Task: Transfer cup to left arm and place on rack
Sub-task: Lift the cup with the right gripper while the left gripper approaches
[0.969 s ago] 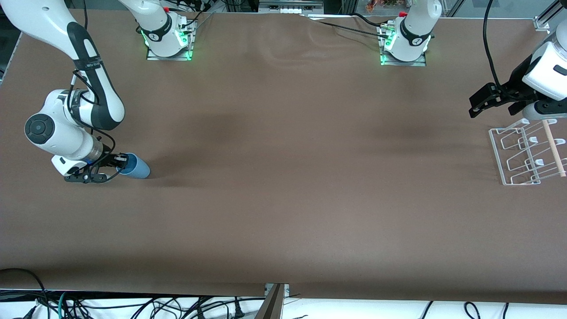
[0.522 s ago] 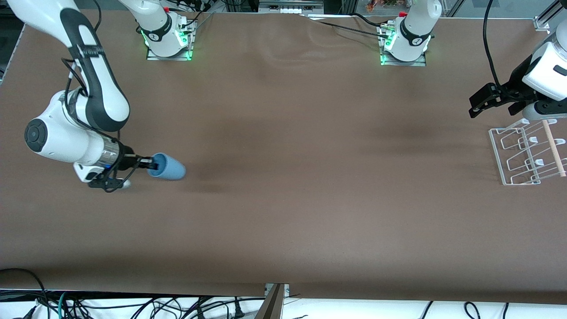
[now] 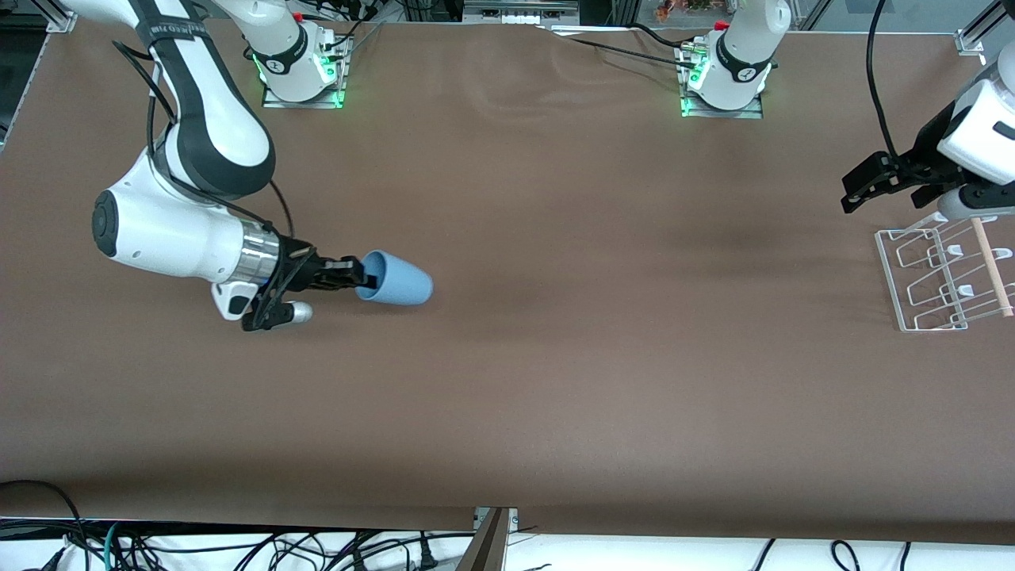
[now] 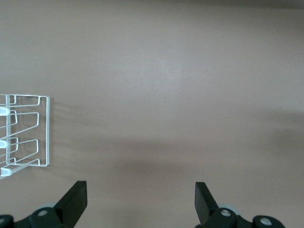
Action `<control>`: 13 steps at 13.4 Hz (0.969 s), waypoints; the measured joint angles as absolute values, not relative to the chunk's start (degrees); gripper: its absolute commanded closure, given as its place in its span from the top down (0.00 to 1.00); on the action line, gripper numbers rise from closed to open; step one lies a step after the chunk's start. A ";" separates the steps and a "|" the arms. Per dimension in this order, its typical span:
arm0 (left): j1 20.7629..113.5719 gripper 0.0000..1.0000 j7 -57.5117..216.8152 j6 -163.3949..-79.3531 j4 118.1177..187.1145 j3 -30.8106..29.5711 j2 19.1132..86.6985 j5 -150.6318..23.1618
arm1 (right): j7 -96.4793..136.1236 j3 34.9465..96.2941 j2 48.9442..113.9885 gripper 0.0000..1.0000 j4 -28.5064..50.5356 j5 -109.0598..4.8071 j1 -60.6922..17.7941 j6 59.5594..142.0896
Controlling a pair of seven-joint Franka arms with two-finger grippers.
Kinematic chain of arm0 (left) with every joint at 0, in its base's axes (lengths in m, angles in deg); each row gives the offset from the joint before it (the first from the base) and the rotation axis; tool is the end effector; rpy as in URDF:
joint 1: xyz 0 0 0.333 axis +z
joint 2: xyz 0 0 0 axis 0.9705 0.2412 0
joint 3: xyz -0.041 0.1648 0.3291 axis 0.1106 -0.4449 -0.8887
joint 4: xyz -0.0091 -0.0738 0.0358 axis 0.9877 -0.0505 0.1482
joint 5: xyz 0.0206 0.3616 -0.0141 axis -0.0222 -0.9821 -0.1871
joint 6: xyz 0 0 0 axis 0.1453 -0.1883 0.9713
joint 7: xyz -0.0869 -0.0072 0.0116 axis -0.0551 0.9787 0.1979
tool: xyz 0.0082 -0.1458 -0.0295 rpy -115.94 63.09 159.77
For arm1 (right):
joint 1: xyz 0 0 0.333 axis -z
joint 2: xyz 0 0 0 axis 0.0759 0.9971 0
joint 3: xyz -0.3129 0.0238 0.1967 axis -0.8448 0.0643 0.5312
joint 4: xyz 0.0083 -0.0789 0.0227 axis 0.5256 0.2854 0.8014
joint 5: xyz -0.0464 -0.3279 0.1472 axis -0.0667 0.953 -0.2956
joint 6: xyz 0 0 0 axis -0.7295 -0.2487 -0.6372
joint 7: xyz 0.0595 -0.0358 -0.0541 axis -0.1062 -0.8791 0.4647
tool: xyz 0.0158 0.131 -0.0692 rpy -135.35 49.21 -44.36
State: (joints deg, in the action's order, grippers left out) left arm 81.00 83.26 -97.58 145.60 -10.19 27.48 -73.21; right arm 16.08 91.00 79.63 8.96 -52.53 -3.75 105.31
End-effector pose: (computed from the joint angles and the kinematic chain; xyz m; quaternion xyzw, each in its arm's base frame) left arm 0.5281 -0.0329 0.6204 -0.9985 -0.0552 -0.0039 0.0036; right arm 0.6169 0.2414 0.4393 -0.9401 -0.0037 0.0378 0.3386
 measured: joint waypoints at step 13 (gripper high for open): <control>68.92 1.00 79.32 -94.31 139.90 -8.31 36.83 -74.91 | 0.90 91.97 89.87 0.00 -4.47 -63.58 -20.46 118.49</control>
State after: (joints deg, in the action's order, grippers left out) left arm 68.92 79.32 -94.31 139.90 -8.31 36.83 -74.91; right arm 0.90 91.97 89.87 -4.47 -63.58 -20.46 118.49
